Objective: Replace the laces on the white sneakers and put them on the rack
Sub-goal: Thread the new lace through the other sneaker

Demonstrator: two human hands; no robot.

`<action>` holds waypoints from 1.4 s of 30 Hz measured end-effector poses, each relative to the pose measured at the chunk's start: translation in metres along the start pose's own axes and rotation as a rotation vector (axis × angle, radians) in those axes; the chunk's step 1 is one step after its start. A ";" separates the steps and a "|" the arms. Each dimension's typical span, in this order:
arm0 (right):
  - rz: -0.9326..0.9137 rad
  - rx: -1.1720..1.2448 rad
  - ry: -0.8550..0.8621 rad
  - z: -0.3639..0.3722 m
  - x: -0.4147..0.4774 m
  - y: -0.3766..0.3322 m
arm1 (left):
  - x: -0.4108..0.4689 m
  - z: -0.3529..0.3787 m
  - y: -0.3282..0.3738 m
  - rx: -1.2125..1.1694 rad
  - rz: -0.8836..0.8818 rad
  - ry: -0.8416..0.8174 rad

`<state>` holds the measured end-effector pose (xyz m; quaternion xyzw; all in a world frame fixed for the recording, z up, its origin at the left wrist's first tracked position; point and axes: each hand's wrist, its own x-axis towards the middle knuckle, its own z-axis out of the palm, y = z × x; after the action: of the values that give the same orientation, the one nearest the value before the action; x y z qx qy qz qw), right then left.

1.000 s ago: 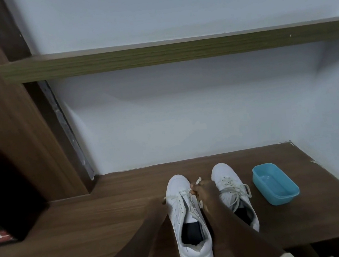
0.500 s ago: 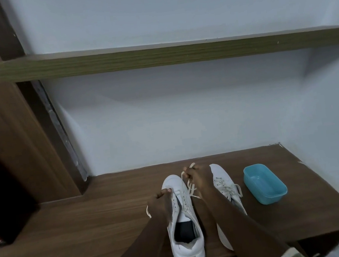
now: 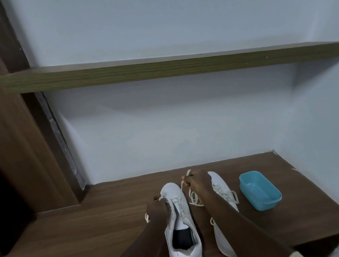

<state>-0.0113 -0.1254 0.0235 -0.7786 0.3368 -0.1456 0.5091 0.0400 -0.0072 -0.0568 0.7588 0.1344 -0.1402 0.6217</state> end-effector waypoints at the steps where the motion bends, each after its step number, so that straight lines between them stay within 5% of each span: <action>1: 0.007 -0.012 -0.002 -0.003 0.000 0.000 | 0.001 0.001 0.000 -0.088 -0.034 -0.004; 13: 0.070 0.121 0.064 -0.019 -0.003 0.011 | -0.002 -0.018 0.053 -0.449 0.080 -0.016; 30: -0.073 0.439 0.024 -0.058 -0.013 -0.069 | -0.047 -0.038 0.166 -0.309 0.539 -0.091; 42: -0.384 -0.298 -0.115 -0.102 -0.035 -0.193 | -0.099 -0.054 0.271 -0.357 0.693 -0.166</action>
<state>-0.0218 -0.1235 0.2441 -0.9017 0.1710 -0.1439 0.3700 0.0536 -0.0087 0.2360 0.6254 -0.1582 0.0425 0.7629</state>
